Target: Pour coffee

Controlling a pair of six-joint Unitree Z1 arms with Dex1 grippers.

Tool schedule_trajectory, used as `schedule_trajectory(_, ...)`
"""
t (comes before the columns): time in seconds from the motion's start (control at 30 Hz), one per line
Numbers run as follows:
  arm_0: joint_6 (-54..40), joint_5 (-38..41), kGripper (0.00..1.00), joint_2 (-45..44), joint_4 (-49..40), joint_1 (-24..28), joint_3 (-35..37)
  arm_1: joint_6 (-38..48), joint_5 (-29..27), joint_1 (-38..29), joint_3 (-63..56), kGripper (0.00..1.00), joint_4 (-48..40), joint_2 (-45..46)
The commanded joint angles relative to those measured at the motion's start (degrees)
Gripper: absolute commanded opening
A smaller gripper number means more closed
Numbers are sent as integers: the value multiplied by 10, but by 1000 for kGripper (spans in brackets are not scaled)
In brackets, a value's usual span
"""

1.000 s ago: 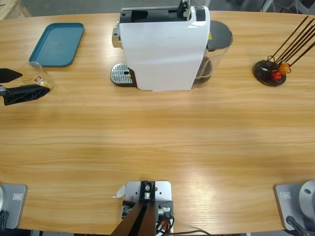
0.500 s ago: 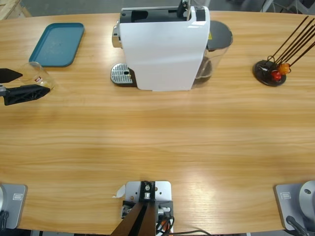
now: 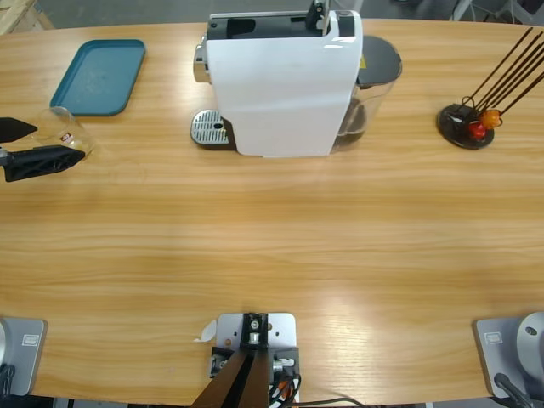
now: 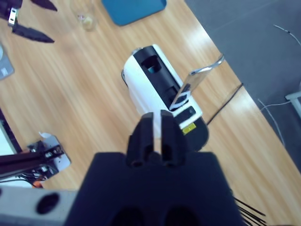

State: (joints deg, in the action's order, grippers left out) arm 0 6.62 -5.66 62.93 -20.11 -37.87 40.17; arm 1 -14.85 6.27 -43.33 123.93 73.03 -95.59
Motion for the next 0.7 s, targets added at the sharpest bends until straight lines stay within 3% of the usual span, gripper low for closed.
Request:
schedule_trajectory(0.03, 6, -1, 973, -20, 8, -4, -27, 65, -31, 14, -75, 0, -75, 31)
schedule_trajectory(0.1, 6, -1, 970, -21, 8, -4, -27, 46, -74, 0, -101, 0, -94, 46)
schedule_trajectory(0.3, 6, -1, 968, -24, 9, -4, -28, 97, -100, 0, -146, 0, -80, 48)
schedule_trajectory(0.47, 6, -1, 968, -25, 10, -4, -29, 120, -211, -1, -234, 0, -175, 51)
schedule_trajectory(0.6, 6, -1, 968, -30, 10, -4, -31, 118, -274, -18, -229, 0, -205, 24)
schedule_trajectory(0.7, 6, -1, 968, -32, 12, -4, -32, 115, -286, -19, -205, 0, -211, 6)
